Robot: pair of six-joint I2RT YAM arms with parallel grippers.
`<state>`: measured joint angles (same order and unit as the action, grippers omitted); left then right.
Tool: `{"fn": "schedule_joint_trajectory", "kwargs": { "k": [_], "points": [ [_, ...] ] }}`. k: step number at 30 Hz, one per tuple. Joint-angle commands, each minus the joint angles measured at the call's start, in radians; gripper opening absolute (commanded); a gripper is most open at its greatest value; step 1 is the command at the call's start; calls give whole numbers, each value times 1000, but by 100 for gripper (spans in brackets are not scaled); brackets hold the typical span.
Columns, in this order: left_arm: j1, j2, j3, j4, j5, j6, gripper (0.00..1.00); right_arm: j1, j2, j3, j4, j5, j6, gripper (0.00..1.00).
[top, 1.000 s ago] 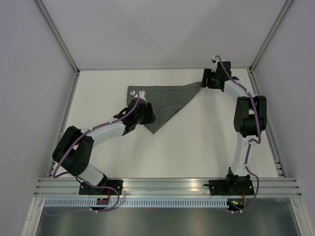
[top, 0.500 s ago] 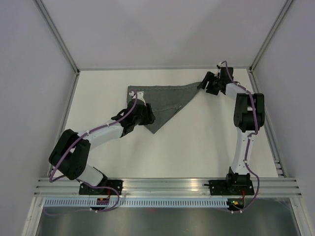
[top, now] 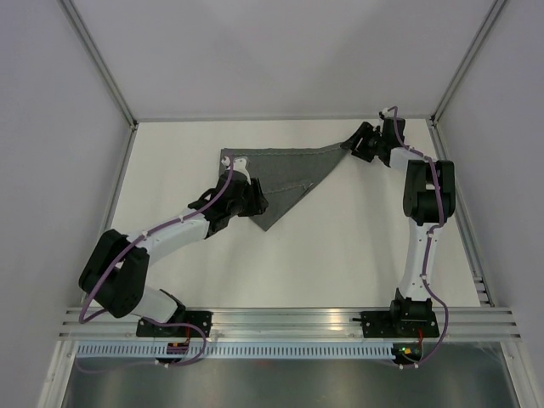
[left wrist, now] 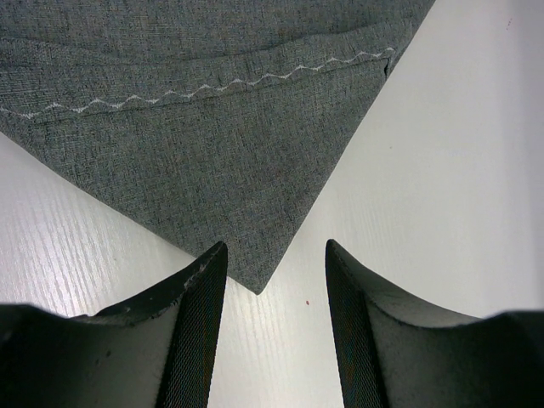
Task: Fold the napkin, place the utensils inside, and roll it up
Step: Fold the napkin
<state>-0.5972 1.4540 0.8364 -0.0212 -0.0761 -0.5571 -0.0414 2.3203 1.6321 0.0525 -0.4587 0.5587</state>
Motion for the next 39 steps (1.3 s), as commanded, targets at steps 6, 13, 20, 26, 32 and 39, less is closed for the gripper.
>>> {"fn": "schedule_joint_trajectory", "kwargs": {
  "k": [6,13,20,26,32,39],
  "points": [
    [-4,17,26,1,24,-24,55,-6,31,-43,90,-28,49,50],
    [-4,43,24,14,32,-29,55,-6,5,-55,142,-38,35,24],
    [-4,55,29,15,36,-30,55,-6,-68,-71,211,-63,-2,9],
    [-4,72,43,15,47,-30,55,8,-154,-104,253,-72,-54,7],
    [-4,62,38,15,48,-38,55,47,-254,-173,264,-89,-144,6],
    [-4,-24,35,-12,55,-69,55,201,-364,-259,205,-75,-325,6]
  ]
}}
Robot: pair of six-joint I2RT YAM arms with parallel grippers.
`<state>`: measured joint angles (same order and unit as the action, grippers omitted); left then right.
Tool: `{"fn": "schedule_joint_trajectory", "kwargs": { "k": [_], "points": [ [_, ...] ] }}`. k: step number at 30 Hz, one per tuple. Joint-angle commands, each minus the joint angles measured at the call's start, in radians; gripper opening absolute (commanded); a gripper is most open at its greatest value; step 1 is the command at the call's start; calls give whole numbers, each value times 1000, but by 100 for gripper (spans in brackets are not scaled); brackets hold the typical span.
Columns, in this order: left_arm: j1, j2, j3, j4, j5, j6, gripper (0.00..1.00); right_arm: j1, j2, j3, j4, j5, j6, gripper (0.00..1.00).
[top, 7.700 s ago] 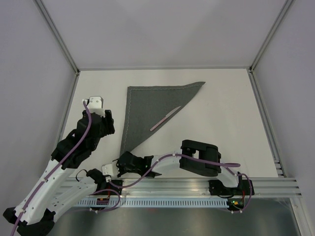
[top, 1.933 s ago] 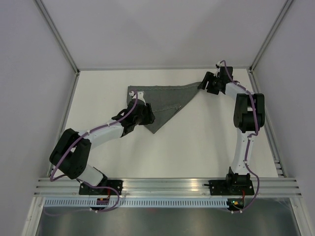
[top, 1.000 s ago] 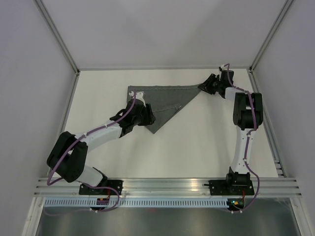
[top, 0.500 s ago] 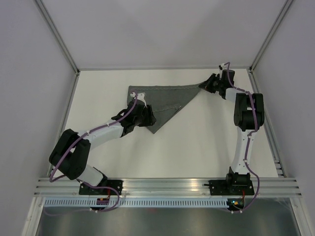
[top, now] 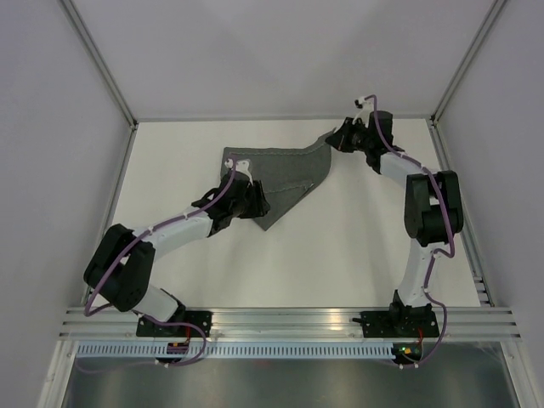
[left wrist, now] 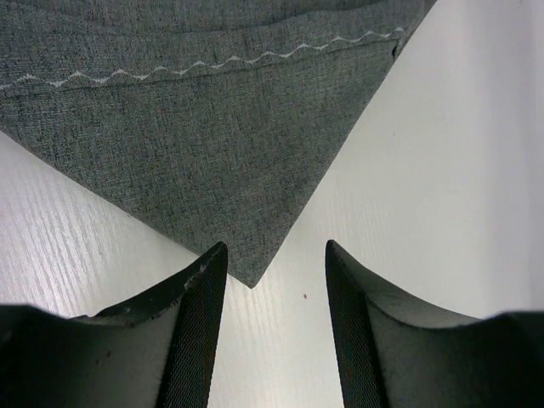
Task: Fold the napkin, place the utensils inside, and roll it up
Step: Fold the napkin
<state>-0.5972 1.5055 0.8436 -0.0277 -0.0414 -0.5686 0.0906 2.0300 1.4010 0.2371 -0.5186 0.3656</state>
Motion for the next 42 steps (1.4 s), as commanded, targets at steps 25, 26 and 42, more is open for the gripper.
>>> {"fn": "schedule_joint_trajectory", "kwargs": {
  "k": [25,26,42],
  "points": [
    [-4,-550,-31,-213,-187,-188,54,534,-182,-175,-200,167,-724,6],
    [-4,-553,-31,-213,-189,-188,54,546,-182,-180,-199,169,-732,6],
    [-4,-550,-37,-225,-207,-182,54,603,-166,-254,-159,141,-764,6]
  ]
}}
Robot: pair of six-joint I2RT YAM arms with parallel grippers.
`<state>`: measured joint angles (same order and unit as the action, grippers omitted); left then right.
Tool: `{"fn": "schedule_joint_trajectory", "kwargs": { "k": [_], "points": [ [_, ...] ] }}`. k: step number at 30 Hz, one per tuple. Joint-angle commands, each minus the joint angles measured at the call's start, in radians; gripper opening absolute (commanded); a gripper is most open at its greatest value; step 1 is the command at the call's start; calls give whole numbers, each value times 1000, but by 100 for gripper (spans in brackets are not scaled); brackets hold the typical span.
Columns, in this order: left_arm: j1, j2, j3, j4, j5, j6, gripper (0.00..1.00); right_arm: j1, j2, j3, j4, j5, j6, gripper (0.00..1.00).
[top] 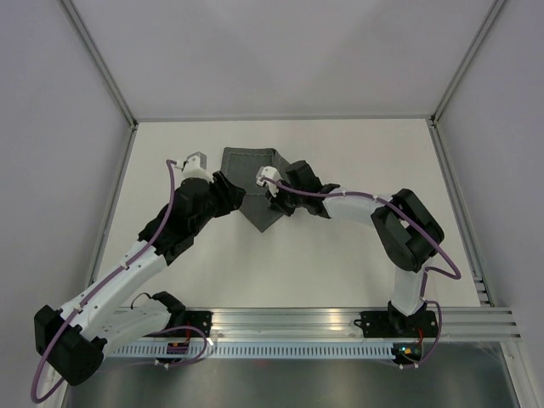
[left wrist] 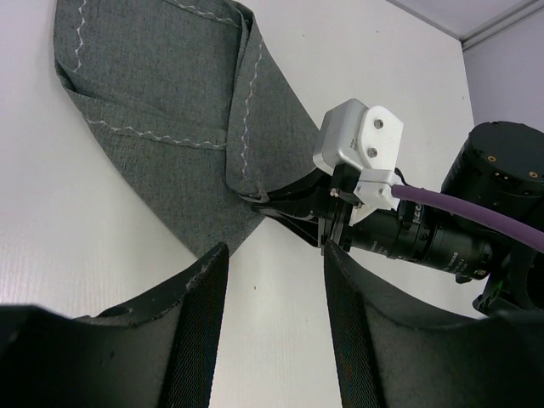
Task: Fold the napkin, place the utensils inside, and roll it up
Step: Fold the napkin
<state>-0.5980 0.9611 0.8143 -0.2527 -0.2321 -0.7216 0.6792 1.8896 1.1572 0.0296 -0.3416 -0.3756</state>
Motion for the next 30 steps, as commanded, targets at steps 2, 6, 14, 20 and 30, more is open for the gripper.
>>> {"fn": "schedule_joint_trajectory", "kwargs": {
  "k": [2,6,14,20,30],
  "points": [
    [-3,-5,-9,0,-18,-29,54,22,-24,-11,46,-40,-25,6],
    [-3,-4,-15,0,-21,-26,54,29,-18,-13,44,-48,-23,6],
    [-3,-10,-26,1,-19,-22,55,34,-3,-1,29,-56,-8,19],
    [-3,-31,-33,1,-23,-21,55,34,-3,19,12,-71,7,33],
    [-3,-64,-47,-10,-21,-18,55,34,-6,56,-19,-122,53,45]
  ]
}}
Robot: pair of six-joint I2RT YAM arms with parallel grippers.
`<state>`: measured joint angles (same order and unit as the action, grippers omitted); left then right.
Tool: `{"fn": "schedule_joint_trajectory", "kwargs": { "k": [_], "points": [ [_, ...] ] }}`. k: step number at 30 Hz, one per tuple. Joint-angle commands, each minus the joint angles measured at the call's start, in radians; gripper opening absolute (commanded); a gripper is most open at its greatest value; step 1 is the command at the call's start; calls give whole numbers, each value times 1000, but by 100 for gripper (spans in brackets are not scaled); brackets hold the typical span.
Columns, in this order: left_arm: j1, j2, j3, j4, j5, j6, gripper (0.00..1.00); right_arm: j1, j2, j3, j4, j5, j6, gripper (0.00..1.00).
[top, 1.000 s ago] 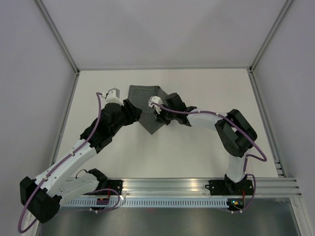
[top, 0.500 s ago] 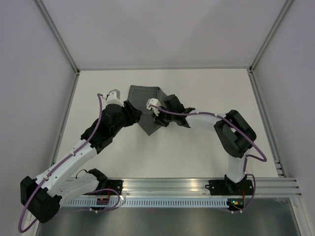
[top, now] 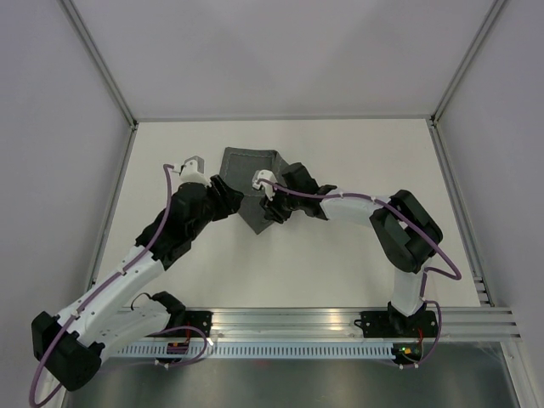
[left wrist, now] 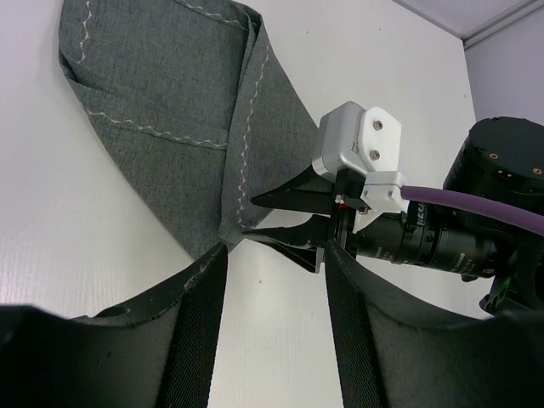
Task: Fold the napkin, place the utensils inside, and roll it up
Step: Fold the napkin
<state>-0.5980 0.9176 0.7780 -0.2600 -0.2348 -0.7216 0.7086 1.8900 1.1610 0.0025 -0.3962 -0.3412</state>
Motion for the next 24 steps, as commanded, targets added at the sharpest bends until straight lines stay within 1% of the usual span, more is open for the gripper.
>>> {"fn": "schedule_joint_trajectory", "kwargs": {
  "k": [1,2,3,4,8,11,14,16,19,20,23,24],
  "points": [
    [-3,-23,-16,-2,-20,-19,55,6,-8,55,4,-72,24,45],
    [-3,-23,-17,-2,-21,-21,56,3,-8,62,1,-78,30,46],
    [-3,-32,-19,-4,-23,-22,56,5,-11,65,1,-88,36,50],
    [-3,-34,-22,-2,-24,-22,57,5,-12,69,2,-93,44,51],
    [-3,-42,-23,-4,-29,-21,58,3,-19,98,-41,-95,76,53],
    [-3,-30,-25,-2,-35,-25,59,-24,-25,132,-61,-92,113,56],
    [-2,0,-36,14,-44,-36,59,-90,-16,179,-99,-87,142,56],
    [3,21,-49,54,-52,-42,59,-148,-8,200,-130,-64,145,56],
    [23,104,-36,103,-52,-56,54,-207,9,244,-171,-1,152,56],
    [33,160,-28,114,-48,-65,51,-221,15,262,-182,31,156,56],
    [111,243,-2,156,8,-93,42,-265,55,298,-222,45,143,56],
    [165,285,0,168,46,-102,40,-279,84,310,-236,48,128,58]
  ]
}}
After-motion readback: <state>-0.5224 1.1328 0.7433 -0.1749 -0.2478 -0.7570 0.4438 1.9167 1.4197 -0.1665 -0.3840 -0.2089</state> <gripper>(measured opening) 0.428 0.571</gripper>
